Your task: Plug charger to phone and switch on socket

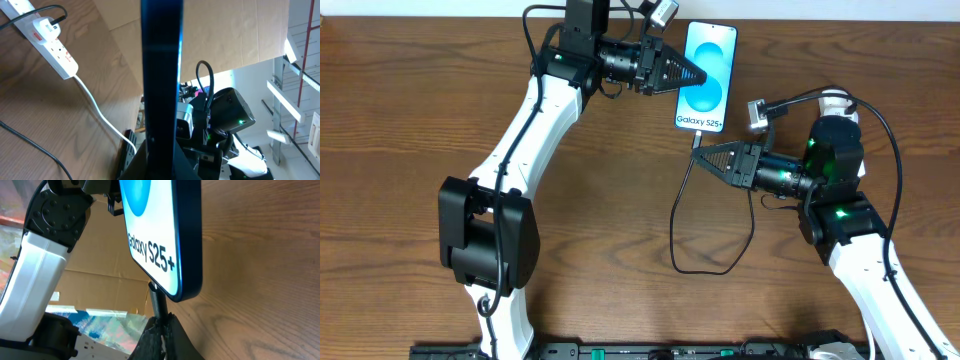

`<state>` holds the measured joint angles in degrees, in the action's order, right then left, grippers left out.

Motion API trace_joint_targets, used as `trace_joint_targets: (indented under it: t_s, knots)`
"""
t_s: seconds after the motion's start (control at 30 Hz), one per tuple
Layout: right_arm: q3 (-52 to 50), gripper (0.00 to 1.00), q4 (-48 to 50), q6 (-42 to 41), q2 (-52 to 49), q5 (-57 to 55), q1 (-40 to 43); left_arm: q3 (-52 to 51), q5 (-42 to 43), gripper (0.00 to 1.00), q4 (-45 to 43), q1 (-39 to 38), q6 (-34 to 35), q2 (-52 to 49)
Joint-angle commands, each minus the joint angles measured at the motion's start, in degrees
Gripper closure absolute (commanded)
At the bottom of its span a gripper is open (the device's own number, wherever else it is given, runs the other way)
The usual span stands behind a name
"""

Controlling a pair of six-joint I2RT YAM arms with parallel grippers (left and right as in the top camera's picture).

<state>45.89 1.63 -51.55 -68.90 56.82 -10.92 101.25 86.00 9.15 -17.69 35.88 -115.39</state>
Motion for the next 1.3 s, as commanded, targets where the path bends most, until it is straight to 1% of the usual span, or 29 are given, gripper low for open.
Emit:
trace_joint_targets:
  t_s: [0.0,1.27]
  knots:
    - [-0.1,0.99,0.8,-0.3,-0.1,-0.8,0.0,0.2,1.9,0.93,-0.3,-0.3,-0.2,2.4]
    - [-0.1,0.99,0.8,-0.3,-0.2,0.2,-0.2,0.2,1.9,0.93,-0.3,-0.3,-0.2,2.4]
